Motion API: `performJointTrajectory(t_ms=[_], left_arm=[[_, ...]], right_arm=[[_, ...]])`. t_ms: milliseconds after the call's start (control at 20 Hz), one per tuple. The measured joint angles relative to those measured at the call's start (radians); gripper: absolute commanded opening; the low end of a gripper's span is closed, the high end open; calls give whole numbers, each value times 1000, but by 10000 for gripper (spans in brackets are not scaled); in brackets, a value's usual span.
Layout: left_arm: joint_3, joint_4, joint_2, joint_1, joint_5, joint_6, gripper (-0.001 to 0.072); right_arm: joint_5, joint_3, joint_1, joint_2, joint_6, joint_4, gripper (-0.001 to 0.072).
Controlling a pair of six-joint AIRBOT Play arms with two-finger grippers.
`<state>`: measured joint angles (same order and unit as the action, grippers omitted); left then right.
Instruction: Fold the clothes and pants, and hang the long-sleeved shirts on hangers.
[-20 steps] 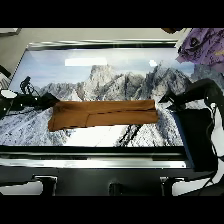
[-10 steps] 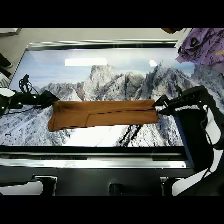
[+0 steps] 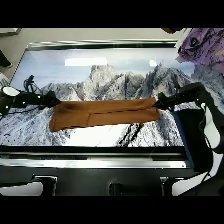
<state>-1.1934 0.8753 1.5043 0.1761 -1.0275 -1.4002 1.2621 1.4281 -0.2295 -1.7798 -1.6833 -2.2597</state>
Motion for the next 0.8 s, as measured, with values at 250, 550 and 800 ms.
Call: performJointTrajectory(t_ms=[250, 550, 800], left_arm=[[0, -15, 26, -223, 37, -106, 14], [-69, -185, 145, -553, 212, -191, 14], [-263, -283, 327, -772, 295, -279, 13]], right_arm=[[57, 0, 2, 187, 146, 157, 24], [134, 1, 2, 401, 288, 298, 24], [195, 8, 2, 512, 367, 340, 24]])
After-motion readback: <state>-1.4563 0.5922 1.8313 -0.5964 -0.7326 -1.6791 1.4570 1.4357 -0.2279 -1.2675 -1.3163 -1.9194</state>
